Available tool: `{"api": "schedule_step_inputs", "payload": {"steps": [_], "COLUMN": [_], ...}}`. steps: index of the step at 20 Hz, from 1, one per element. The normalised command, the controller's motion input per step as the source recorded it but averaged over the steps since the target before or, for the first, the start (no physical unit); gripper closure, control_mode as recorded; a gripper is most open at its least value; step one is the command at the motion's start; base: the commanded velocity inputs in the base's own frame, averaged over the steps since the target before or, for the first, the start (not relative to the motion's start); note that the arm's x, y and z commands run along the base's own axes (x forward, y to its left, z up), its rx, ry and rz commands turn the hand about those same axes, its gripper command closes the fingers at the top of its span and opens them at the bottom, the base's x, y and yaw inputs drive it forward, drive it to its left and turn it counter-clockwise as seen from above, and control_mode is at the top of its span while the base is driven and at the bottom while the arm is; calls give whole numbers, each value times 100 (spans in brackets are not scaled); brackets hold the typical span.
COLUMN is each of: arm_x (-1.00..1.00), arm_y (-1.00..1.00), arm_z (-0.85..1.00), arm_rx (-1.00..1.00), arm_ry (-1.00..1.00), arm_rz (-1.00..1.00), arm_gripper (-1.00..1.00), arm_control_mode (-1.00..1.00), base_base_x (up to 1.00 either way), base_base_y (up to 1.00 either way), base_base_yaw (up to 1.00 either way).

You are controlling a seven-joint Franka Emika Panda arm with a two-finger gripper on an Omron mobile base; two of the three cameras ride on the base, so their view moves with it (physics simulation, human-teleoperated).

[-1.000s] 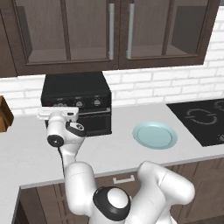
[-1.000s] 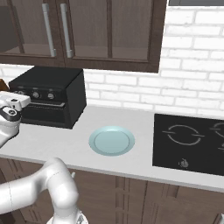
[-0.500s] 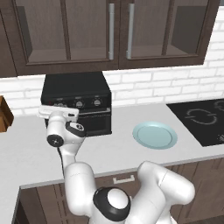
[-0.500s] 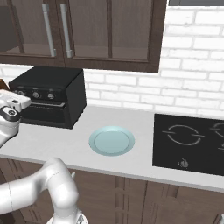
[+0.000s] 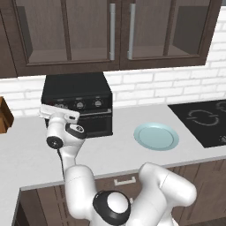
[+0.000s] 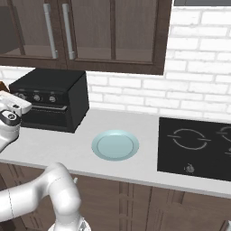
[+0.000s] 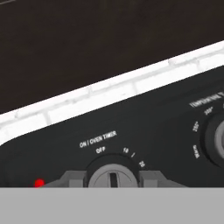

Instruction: Pick up the kebab skewer and baguette bread, and place them inside the toaster oven. Close the toaster oven door and start by setting the timer.

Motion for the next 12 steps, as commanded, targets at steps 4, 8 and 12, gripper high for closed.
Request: {"api": "schedule_step_inputs", "payload": {"steps": [4,8,12], "arm_x": [0,0,0], "arm_y": [0,0,0], "arm_z": [0,0,0], "arm_rx": [20,22,23], "arm_ry": [0,0,0], "arm_rz": [-5,-5,-5], "arm_gripper": [100,100,100], "arm_control_mode": [-100,-100,-100], "base_base_x": [0,0,0], "base_base_y": [0,0,0], "base_base_yaw": [0,0,0]}}
